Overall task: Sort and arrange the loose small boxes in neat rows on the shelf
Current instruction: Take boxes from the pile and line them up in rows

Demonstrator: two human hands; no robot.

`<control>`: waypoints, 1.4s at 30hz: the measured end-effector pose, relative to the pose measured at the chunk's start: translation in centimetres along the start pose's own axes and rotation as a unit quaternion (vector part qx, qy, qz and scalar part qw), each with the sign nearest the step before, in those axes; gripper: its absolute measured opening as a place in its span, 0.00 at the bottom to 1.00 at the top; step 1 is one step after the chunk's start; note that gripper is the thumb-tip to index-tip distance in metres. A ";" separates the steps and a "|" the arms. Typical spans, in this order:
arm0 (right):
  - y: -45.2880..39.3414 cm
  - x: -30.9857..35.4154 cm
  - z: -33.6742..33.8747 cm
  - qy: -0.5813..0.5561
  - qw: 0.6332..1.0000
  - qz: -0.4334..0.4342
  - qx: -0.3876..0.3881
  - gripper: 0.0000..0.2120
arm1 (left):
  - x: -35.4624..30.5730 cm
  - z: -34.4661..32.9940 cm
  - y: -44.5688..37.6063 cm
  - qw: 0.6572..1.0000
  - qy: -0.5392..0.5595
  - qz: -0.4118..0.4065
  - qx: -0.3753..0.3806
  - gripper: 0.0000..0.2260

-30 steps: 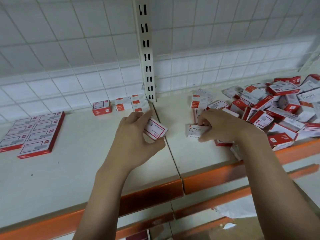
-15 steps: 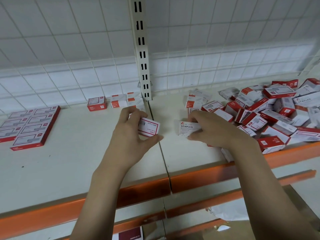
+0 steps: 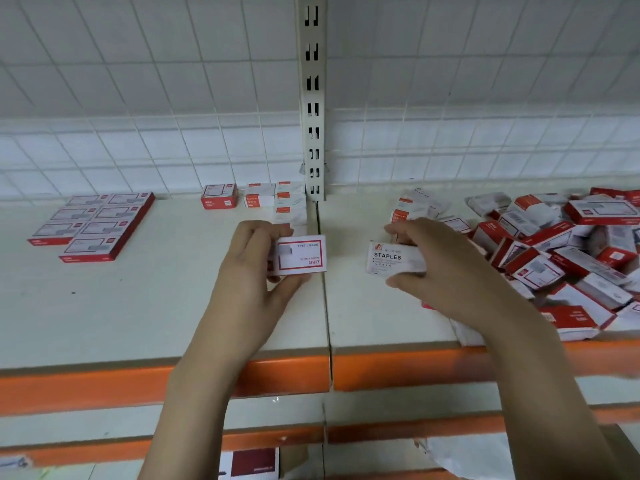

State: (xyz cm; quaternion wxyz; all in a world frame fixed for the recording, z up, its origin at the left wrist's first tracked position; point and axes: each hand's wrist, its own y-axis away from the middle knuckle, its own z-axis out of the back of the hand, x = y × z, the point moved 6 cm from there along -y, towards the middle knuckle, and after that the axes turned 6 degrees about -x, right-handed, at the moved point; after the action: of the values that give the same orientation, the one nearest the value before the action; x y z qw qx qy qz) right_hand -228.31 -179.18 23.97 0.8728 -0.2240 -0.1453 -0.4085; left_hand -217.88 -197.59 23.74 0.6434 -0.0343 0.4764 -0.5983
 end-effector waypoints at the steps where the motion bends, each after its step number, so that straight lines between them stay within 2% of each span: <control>1: -0.1 0.2 -0.2 0.003 1.000 0.007 0.002 0.25 | -0.1 0.3 0.2 1.000 -0.008 0.000 -0.003 0.18; 6: -0.1 1.6 -1.2 0.002 0.999 0.030 0.015 0.15 | 0.2 1.9 1.1 1.000 -0.020 0.008 -0.017 0.18; 10: -0.3 3.2 -1.8 -0.012 0.999 0.042 0.018 0.13 | 1.2 3.3 1.6 0.999 -0.027 0.020 -0.025 0.18; 18: -0.5 7.1 -4.8 -0.026 0.998 0.015 0.064 0.14 | 4.8 7.3 1.9 0.999 -0.013 0.029 -0.027 0.18; 23: -1.4 11.7 -7.5 -0.035 0.998 0.004 0.060 0.12 | 8.4 11.3 2.0 0.999 -0.022 0.020 -0.016 0.18; 29: -2.8 18.5 -11.6 -0.090 0.994 -0.008 0.066 0.32 | 13.8 17.2 2.3 0.999 -0.022 0.026 -0.008 0.16; 35: -3.8 23.2 -14.6 -0.085 0.994 0.003 0.066 0.23 | 18.0 21.2 2.2 1.000 -0.006 0.025 0.007 0.16; 42: -4.3 26.2 -16.2 -0.075 0.994 0.005 0.082 0.20 | 20.5 23.5 2.6 1.000 -0.008 0.022 0.007 0.16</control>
State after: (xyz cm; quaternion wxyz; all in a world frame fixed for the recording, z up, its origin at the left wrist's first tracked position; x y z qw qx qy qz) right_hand -214.22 -206.88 22.66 0.8772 -0.1822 -0.2423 -0.3724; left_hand -204.07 -225.64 23.15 0.6602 -0.0245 0.4676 -0.5872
